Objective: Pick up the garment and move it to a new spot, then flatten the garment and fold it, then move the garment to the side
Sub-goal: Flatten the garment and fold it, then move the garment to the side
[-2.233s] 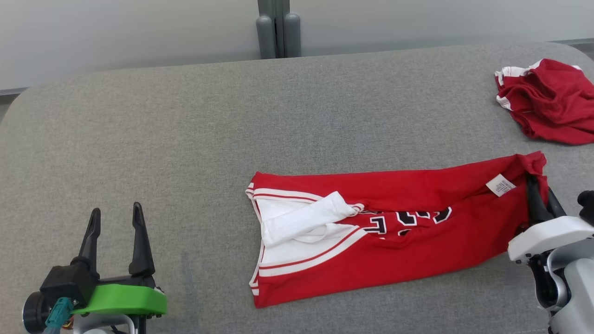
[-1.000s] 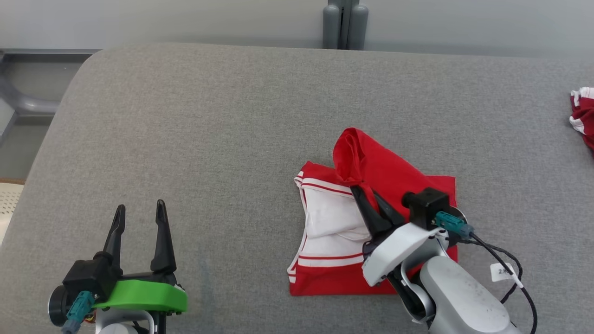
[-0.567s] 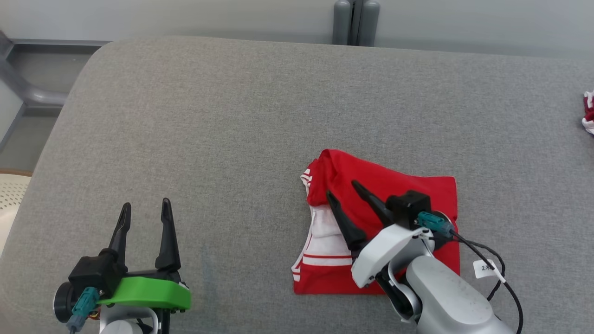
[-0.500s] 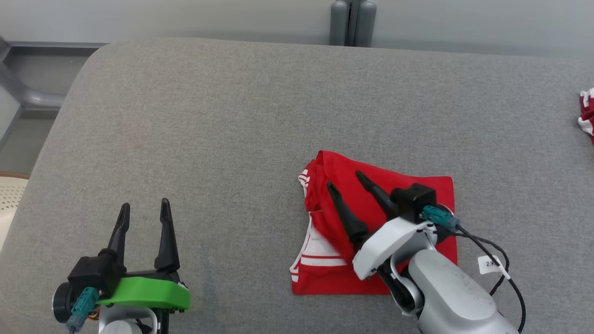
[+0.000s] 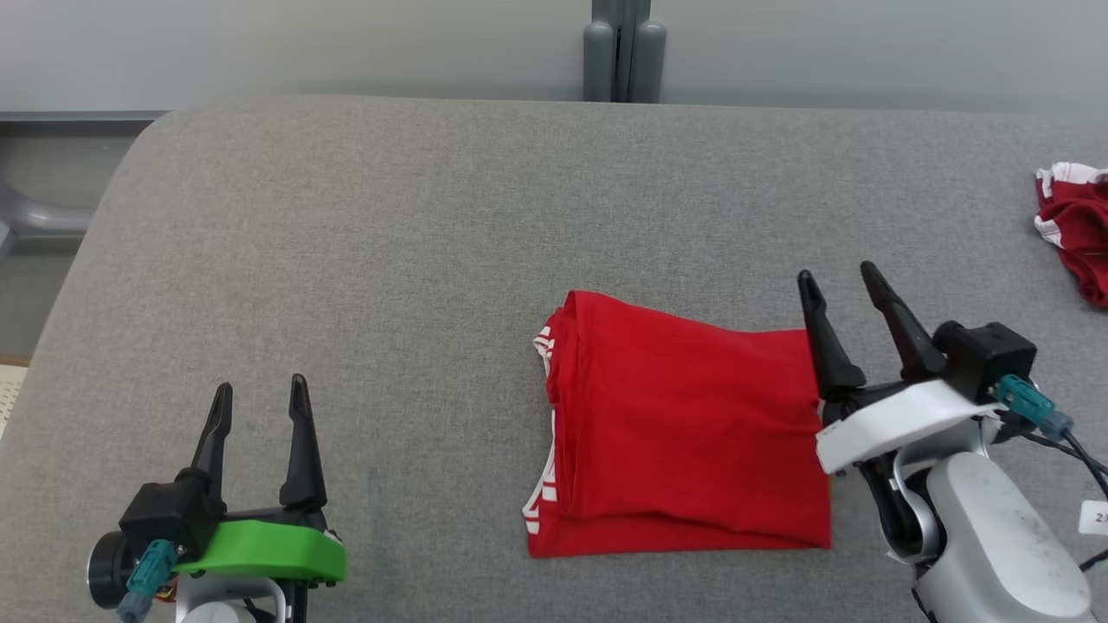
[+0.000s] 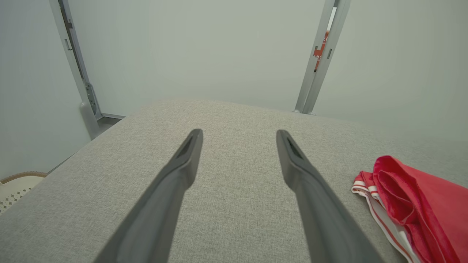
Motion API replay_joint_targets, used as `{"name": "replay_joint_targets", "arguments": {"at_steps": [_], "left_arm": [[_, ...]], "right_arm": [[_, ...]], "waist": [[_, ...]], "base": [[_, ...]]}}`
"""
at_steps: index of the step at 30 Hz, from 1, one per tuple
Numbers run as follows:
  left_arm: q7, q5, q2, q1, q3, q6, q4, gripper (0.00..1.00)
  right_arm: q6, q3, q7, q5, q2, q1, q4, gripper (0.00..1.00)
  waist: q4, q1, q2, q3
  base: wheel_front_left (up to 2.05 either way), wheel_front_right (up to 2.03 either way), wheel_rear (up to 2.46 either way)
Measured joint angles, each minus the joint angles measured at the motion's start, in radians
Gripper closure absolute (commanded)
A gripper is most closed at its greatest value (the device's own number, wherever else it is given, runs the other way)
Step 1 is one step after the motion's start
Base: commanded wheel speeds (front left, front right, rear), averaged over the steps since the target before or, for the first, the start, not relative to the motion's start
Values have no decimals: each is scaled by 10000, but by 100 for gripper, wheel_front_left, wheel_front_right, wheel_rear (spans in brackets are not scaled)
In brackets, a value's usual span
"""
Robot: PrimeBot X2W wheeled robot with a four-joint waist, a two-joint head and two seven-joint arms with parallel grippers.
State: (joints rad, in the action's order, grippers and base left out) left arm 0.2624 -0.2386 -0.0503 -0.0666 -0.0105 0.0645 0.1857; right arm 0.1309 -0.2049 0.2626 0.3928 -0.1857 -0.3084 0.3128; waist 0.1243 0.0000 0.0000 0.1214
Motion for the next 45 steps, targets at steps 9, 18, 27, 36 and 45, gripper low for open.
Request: {"name": "replay_joint_targets", "arguments": {"at_steps": [9, 18, 27, 36, 45], "left_arm": [[0, 268, 0, 146, 309, 119, 48, 0], [0, 499, 0, 361, 407, 146, 65, 0], [0, 704, 0, 681, 458, 146, 88, 0], [0, 1003, 0, 781, 577, 226, 75, 0], [0, 1076, 0, 827, 579, 293, 67, 0]], "right_arm": [[0, 1039, 0, -481, 134, 1336, -986, 0], [0, 1436, 0, -915, 395, 2517, -1829, 0], [0, 1743, 0, -1172, 347, 3137, -2180, 0], [0, 1856, 0, -1478, 309, 3432, -2291, 0], [0, 1835, 0, -1534, 330, 3457, -2213, 0]], "waist": [[-399, 0, 0, -274], [-945, 0, 0, -621], [-1347, 0, 0, -1068], [-1387, 0, 0, -1301], [-1335, 0, 0, -1350]], "base": [[0, 0, 0], [0, 0, 0], [0, 0, 0], [0, 0, 0], [0, 0, 0]]}}
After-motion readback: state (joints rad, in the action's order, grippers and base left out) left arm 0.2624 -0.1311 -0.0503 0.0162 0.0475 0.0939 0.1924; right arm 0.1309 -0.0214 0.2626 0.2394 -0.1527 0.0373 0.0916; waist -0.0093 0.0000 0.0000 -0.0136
